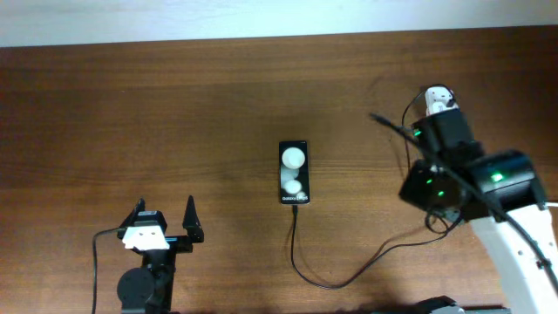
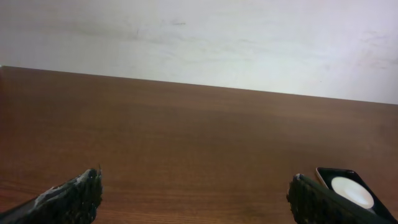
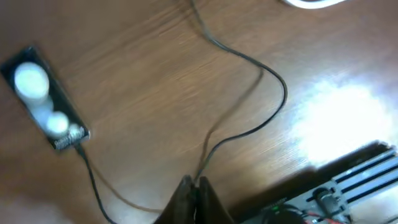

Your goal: Plug charger to phone and switch on socket

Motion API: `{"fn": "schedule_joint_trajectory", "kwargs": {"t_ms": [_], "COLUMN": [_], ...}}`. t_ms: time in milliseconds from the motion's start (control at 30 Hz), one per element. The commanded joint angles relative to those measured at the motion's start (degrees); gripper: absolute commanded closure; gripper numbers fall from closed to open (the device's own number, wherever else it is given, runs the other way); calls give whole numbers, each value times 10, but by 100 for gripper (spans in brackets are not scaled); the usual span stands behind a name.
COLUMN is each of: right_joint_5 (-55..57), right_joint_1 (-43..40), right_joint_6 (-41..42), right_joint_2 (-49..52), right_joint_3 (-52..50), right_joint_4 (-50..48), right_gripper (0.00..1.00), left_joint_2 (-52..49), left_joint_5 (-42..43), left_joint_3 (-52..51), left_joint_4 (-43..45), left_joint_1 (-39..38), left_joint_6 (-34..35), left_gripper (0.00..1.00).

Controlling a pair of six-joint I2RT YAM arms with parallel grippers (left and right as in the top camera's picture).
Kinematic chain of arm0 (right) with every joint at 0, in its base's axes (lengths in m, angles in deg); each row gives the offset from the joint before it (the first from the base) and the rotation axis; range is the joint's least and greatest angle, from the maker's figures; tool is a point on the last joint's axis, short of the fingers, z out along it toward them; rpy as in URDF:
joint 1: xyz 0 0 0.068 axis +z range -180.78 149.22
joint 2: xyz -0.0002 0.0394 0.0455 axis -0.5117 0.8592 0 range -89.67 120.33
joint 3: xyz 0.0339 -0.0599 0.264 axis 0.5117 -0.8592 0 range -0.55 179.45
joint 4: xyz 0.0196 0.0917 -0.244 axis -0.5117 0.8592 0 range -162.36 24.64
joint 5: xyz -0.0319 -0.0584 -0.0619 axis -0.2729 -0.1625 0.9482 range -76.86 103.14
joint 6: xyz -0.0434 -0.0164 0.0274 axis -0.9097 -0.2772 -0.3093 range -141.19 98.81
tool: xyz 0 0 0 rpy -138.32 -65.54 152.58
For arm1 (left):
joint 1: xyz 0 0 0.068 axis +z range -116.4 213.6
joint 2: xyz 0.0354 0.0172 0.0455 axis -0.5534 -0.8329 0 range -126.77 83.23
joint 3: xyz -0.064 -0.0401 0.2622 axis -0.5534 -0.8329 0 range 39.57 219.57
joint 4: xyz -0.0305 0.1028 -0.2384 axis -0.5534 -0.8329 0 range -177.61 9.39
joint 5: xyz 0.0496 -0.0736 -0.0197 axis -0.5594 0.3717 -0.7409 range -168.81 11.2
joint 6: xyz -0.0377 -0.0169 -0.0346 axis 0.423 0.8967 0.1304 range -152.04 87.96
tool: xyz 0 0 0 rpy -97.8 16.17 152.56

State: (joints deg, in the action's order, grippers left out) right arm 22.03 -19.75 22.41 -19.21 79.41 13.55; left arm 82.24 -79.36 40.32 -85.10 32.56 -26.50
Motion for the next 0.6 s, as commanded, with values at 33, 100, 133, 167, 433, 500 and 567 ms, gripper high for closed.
{"fn": "schedule_joint_trajectory", "kwargs": {"t_ms": [33, 100, 133, 167, 433, 500, 567], "right_joint_5": [6, 1, -12, -11, -50, -91, -101], "right_joint_1": [-144, -205, -229, -247, -324, -324, -324], "right_joint_6": [1, -29, -33, -33, -68, -119, -118], "right_joint_2": [36, 102, 146, 185, 434, 476, 518], "right_joint_3": [35, 103, 150, 192, 329, 329, 329], "right_joint_4": [-8, -7, 1, 10, -72, -125, -149], "right_gripper": [96, 96, 96, 96, 96, 96, 96], "left_joint_2": [3, 3, 3, 3, 3, 3, 3], "left_joint_5": [8, 8, 8, 8, 8, 8, 8], "left_joint_3": [-2, -2, -2, -2, -2, -2, -2], "left_joint_4": [-2, -2, -2, -2, -2, -2, -2], "left_joint_1": [1, 1, 1, 1, 1, 1, 1], "left_joint_6": [-9, -9, -9, -9, -9, -9, -9], "left_gripper": [1, 1, 1, 1, 1, 1, 1]}}
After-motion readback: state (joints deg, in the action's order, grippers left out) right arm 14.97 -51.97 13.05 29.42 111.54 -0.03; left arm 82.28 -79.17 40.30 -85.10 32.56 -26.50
